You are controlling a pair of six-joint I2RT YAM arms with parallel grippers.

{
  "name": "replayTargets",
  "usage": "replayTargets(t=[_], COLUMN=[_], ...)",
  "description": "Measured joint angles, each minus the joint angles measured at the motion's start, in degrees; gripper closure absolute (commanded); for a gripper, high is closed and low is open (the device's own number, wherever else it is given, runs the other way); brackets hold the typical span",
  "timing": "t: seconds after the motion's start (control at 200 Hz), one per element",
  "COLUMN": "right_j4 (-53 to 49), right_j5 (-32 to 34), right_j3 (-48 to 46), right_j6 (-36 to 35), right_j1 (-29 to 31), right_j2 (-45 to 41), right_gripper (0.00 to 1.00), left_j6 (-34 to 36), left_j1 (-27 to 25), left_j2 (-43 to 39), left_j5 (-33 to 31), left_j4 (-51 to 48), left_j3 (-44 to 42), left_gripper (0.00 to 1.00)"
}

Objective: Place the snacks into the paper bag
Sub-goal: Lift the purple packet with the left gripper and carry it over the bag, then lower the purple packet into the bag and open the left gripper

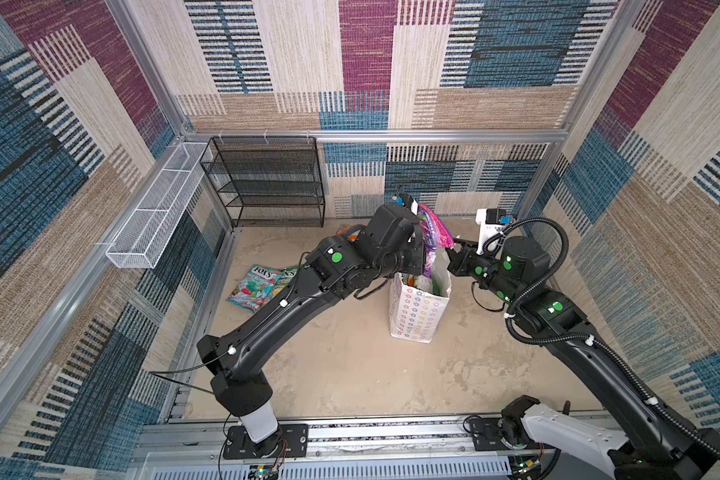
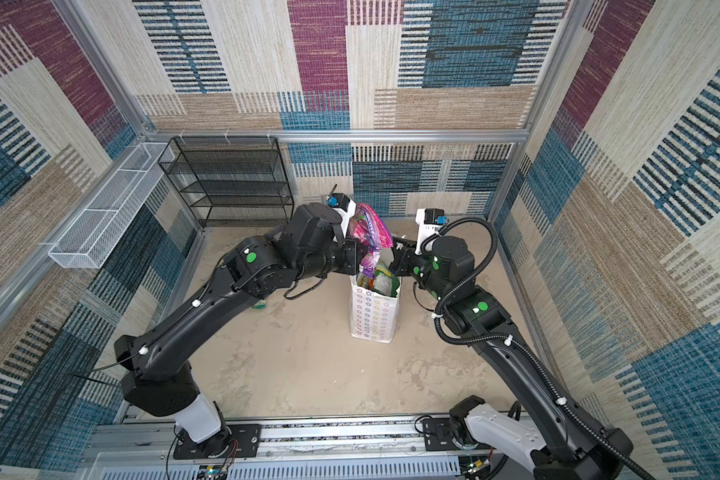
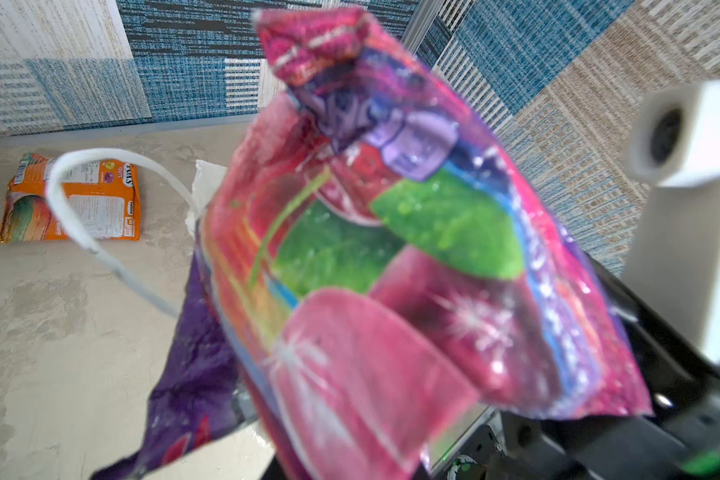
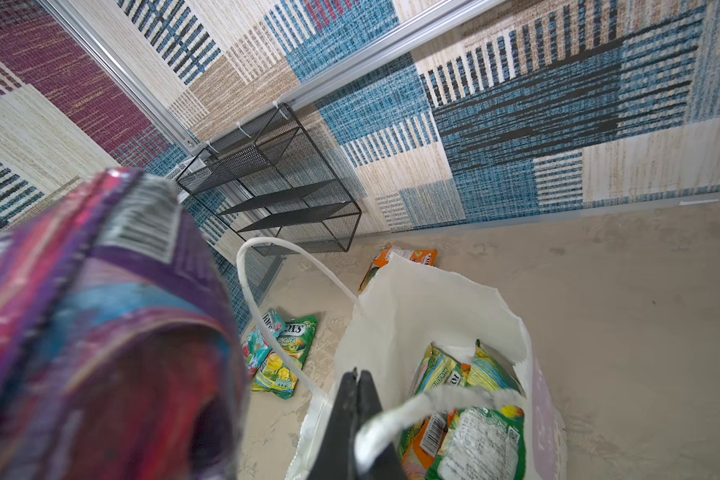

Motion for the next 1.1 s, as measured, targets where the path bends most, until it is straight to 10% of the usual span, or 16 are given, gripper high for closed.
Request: replayTargets(t=[1.102], right_j4=[-0.2], right_j5=[0.8], right_j3=[0.0], right_j6=[-0.4], right_j1=[0.0], right_j2=[-0.2], right_gripper=[0.98], left_j6=[-1.6], left_j1=[1.6], left_j2=[13.1], left_j5=[4.9], left_j4=[-6.2], left_j3=[2.2], left_gripper=[0.95])
